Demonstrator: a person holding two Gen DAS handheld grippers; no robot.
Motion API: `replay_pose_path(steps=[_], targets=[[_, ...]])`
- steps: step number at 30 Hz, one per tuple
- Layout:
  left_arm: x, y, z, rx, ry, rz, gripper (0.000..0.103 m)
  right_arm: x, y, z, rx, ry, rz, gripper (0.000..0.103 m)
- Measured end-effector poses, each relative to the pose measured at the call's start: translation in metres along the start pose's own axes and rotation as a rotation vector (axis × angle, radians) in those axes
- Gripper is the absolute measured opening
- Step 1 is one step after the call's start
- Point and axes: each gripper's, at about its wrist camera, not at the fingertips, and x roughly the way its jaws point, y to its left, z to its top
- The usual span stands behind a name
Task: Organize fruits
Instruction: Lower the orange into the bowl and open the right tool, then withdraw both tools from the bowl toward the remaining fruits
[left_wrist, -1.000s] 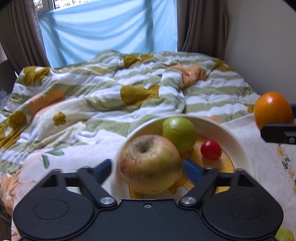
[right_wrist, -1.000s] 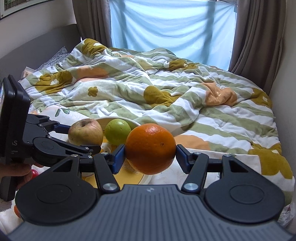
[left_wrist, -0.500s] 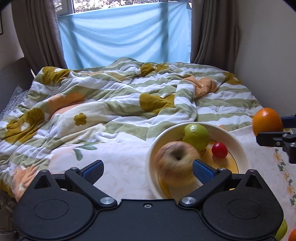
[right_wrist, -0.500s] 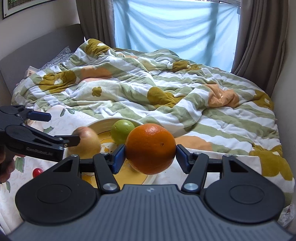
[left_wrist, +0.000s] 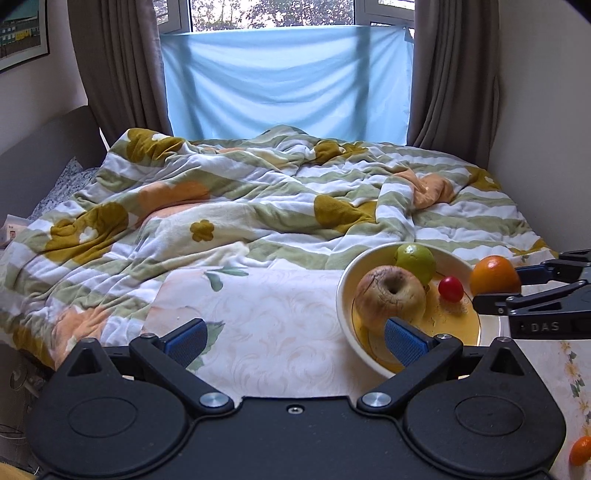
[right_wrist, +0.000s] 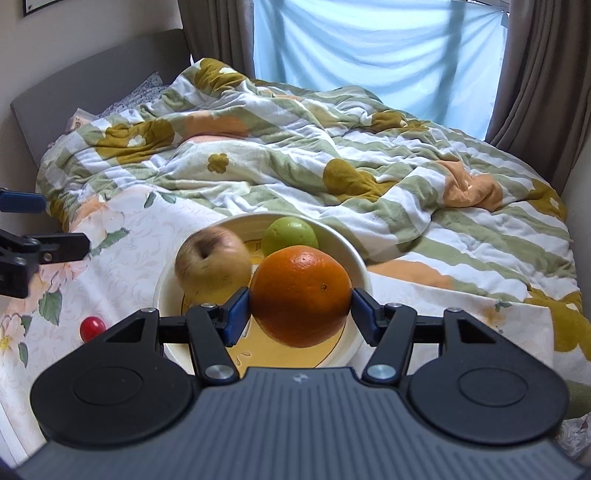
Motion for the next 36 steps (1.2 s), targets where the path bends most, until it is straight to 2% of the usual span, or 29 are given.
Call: replay_pose_path(steps=[7, 14, 16, 17, 20, 26, 36], targets=[[0.0, 0.002, -0.012, -0.006, 0.01, 0.001, 0.103, 0.03, 0.006, -0.015, -0.012, 0.06, -0.012, 0.074], [-0.002, 0.006, -0.017, -0.021, 0.016, 0.007, 0.103, 0.043, 0.017, -0.019, -0.054, 0.065, -0.003, 0.076], [-0.004, 0.006, -0.018, -0.027, 0.017, 0.008, 0.103, 0.039, 0.02, -0.018, -0.069, 0.036, -0.008, 0.091], [-0.005, 0.007, -0.019, -0.029, 0.017, 0.008, 0.103, 0.036, 0.021, -0.017, -0.077, 0.017, -0.019, 0.103], [-0.009, 0.006, -0.021, -0.033, 0.018, 0.01, 0.103, 0.025, 0.021, -0.014, -0.087, -0.029, -0.042, 0.103], [-0.022, 0.002, -0.022, -0.038, 0.006, 0.011, 0.103, 0.011, 0.017, -0.015, -0.061, -0.029, -0.05, 0.103], [-0.058, -0.01, -0.027, -0.054, -0.03, 0.019, 0.103, -0.038, 0.017, -0.021, -0.031, -0.075, -0.046, 0.103]])
